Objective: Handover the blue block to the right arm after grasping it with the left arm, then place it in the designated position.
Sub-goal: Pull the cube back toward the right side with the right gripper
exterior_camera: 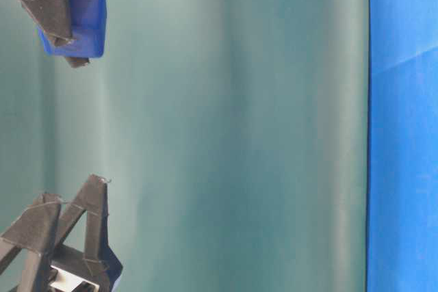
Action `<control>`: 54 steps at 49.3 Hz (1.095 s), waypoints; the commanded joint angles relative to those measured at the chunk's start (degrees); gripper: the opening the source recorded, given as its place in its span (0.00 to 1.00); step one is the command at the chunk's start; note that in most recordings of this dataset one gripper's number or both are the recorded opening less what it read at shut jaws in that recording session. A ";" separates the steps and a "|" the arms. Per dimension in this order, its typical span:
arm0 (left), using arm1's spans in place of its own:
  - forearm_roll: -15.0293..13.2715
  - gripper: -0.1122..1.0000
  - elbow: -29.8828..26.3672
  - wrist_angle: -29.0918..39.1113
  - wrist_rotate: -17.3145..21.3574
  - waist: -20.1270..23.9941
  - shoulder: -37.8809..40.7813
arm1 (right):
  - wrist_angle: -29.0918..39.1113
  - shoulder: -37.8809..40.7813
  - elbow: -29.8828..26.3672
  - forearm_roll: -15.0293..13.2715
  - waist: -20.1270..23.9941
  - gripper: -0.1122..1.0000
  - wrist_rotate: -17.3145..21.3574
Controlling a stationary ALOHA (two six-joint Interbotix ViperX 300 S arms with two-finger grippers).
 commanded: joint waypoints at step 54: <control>0.00 0.94 -0.97 -0.53 -0.09 -0.09 -0.70 | 1.58 -0.62 -2.37 0.18 0.09 0.54 0.35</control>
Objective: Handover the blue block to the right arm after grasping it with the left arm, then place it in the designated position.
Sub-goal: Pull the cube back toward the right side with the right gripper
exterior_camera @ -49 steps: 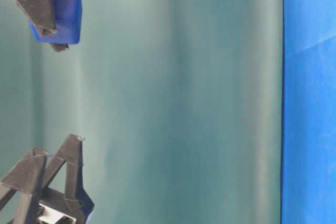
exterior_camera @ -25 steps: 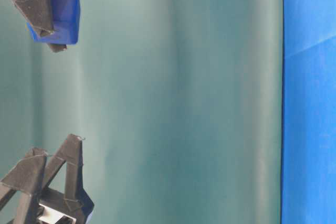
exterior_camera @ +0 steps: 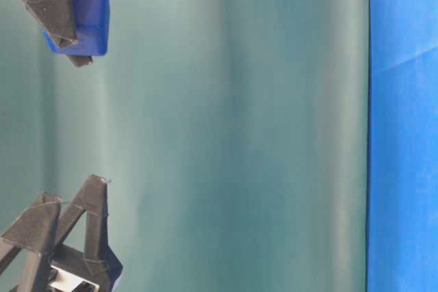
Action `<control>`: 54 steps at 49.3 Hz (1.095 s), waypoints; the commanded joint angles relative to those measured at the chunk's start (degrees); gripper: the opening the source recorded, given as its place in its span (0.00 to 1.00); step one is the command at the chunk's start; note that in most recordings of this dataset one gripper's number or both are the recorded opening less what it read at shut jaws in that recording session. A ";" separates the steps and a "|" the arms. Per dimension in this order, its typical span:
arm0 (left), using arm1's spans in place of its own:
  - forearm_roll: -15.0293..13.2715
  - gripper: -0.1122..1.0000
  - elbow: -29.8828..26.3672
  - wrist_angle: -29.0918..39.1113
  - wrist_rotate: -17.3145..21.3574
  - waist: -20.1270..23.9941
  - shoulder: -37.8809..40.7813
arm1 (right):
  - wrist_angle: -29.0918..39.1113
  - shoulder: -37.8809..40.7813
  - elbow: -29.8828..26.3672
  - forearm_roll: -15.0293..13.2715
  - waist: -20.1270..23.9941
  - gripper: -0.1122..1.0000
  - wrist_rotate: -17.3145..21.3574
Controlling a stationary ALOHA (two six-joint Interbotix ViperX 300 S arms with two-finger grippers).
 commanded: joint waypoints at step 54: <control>0.00 0.94 -1.05 -0.26 0.00 -0.09 -0.53 | 23.47 0.62 -2.81 11.34 4.83 0.51 -0.18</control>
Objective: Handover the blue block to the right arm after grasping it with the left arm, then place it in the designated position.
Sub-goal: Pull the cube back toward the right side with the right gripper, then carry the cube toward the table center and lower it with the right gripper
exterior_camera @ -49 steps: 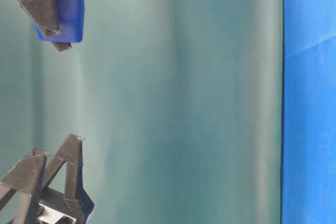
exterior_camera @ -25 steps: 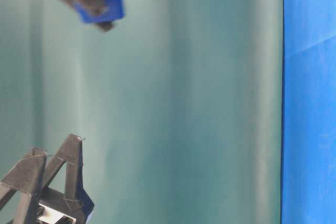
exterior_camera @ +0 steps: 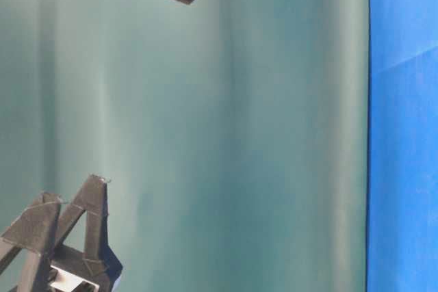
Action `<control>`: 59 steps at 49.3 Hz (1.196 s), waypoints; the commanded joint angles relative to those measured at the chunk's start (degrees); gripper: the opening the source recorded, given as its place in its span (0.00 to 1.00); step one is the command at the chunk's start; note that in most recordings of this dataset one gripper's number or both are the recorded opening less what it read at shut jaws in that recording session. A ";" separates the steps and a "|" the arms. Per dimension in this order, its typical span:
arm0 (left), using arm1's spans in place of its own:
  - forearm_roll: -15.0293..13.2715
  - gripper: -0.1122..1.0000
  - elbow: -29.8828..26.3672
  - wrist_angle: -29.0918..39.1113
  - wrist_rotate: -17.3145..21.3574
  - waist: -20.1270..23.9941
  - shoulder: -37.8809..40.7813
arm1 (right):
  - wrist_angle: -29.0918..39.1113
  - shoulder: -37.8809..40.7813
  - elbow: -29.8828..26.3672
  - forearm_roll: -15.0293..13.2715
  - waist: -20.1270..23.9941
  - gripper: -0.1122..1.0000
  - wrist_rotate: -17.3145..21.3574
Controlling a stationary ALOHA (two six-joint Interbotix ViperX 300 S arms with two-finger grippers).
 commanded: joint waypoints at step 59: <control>0.00 0.94 -1.05 -0.26 -0.09 -0.09 -0.44 | -11.87 13.54 -2.20 -0.18 -0.09 0.48 0.18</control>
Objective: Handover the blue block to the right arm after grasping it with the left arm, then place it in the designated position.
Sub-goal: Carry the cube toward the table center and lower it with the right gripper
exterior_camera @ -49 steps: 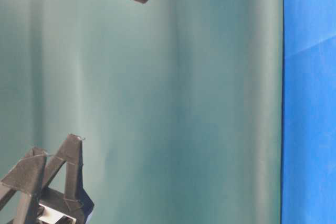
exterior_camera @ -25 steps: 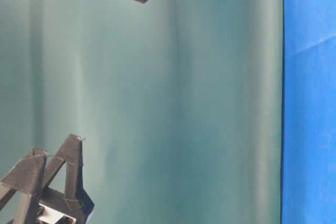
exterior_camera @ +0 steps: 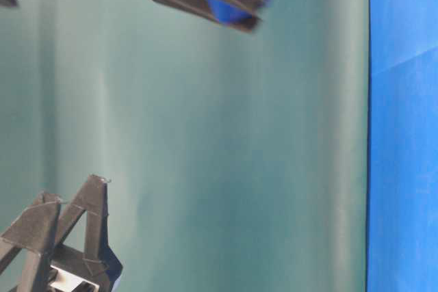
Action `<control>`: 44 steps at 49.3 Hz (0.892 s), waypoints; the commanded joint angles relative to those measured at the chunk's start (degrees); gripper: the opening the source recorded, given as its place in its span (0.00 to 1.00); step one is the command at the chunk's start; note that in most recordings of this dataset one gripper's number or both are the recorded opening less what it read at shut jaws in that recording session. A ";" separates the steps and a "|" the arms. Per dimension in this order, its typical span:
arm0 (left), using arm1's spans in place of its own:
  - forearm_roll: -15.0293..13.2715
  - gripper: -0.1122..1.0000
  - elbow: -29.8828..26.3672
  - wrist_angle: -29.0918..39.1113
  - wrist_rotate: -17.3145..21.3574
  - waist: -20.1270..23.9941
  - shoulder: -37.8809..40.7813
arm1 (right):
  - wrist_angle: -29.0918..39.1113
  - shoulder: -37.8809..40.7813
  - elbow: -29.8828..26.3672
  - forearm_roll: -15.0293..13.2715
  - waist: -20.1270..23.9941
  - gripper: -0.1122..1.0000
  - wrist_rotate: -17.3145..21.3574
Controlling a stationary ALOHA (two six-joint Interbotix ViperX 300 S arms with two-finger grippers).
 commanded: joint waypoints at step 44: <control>0.00 0.94 -1.14 -0.35 0.44 -0.09 -0.35 | -24.17 29.36 -10.28 -0.18 -4.75 0.48 0.09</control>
